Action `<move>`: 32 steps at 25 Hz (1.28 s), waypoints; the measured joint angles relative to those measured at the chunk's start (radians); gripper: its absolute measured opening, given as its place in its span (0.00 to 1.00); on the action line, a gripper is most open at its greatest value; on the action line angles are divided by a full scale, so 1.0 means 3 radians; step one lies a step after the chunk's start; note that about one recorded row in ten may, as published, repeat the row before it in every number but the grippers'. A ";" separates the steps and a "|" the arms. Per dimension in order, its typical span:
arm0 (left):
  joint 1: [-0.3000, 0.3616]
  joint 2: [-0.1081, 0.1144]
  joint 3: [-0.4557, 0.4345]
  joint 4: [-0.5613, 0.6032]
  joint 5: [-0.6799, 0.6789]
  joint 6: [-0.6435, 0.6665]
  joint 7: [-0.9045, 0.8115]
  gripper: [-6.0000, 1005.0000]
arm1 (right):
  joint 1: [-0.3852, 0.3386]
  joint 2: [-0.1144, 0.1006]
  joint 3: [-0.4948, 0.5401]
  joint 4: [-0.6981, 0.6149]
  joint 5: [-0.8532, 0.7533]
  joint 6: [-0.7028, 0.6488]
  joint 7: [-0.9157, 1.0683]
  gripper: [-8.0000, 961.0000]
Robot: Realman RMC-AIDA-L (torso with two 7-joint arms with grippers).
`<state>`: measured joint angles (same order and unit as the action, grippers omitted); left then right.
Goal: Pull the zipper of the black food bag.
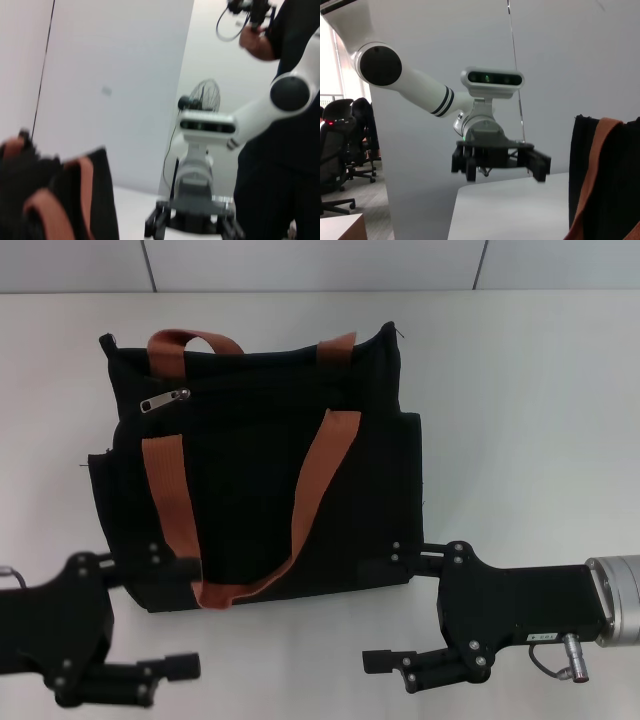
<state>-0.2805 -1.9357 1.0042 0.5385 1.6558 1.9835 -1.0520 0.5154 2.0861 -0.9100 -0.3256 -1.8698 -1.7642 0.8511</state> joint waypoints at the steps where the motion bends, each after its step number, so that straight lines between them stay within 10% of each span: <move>1: -0.0014 -0.0005 -0.0078 0.0000 -0.0004 0.0050 0.0000 0.82 | 0.0000 0.0000 0.0001 -0.0001 0.0000 0.0000 0.0000 0.85; 8: -0.0107 -0.0007 -0.0653 -0.0002 -0.0317 0.0103 -0.0202 0.81 | 0.0015 0.0000 0.0001 0.0000 0.0002 0.0002 0.0000 0.85; 18: -0.0247 0.0317 -0.1070 0.0091 -0.0200 -0.0346 -0.0500 0.81 | 0.0007 0.0000 0.0001 -0.0004 0.0043 0.0000 0.0000 0.85; 32: -0.0466 0.0217 -0.1041 0.0333 0.0766 -0.0902 -0.0531 0.80 | 0.0005 -0.0003 0.0001 -0.0014 0.0148 -0.0005 0.0008 0.85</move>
<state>-0.4202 -1.8707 0.6919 0.6385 1.8854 1.7130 -1.2111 0.5169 2.0851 -0.9096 -0.3299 -1.8253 -1.7657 0.8534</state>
